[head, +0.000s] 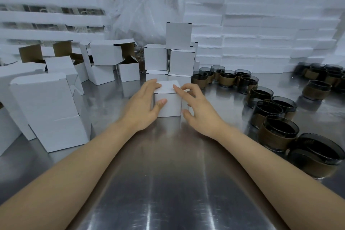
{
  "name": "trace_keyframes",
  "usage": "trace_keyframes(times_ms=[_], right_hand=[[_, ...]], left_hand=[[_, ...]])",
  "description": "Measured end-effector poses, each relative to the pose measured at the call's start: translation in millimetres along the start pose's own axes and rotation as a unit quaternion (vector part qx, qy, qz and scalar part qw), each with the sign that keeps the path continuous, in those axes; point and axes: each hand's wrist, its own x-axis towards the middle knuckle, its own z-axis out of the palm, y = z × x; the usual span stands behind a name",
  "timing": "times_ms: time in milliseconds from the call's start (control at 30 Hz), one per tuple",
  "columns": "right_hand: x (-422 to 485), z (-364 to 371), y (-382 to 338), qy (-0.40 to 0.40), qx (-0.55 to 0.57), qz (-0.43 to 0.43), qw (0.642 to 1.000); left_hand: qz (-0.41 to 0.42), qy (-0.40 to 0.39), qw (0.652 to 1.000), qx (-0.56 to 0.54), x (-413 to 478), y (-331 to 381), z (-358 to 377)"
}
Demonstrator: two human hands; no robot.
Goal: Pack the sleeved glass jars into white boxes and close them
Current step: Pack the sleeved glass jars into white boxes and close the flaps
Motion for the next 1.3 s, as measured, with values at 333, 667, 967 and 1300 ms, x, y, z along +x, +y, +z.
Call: trace_keyframes(times_ms=[333, 667, 967, 1300], right_hand=[[-2, 6, 6, -0.022, -0.005, 0.010, 1.000], [1, 6, 11, -0.011, -0.014, 0.069, 0.997], [2, 2, 8, -0.015, -0.022, 0.073, 0.997], [3, 33, -46, 0.032, 0.012, 0.016, 0.999]], left_hand=[[-0.113, 0.054, 0.987, -0.104, 3, -19, 6], [-0.043, -0.005, 0.999, 0.022, 0, -13, 10], [-0.033, -0.094, 0.995, 0.018, -2, -11, 8], [-0.183, 0.086, 0.976, -0.084, 8, -17, 6]])
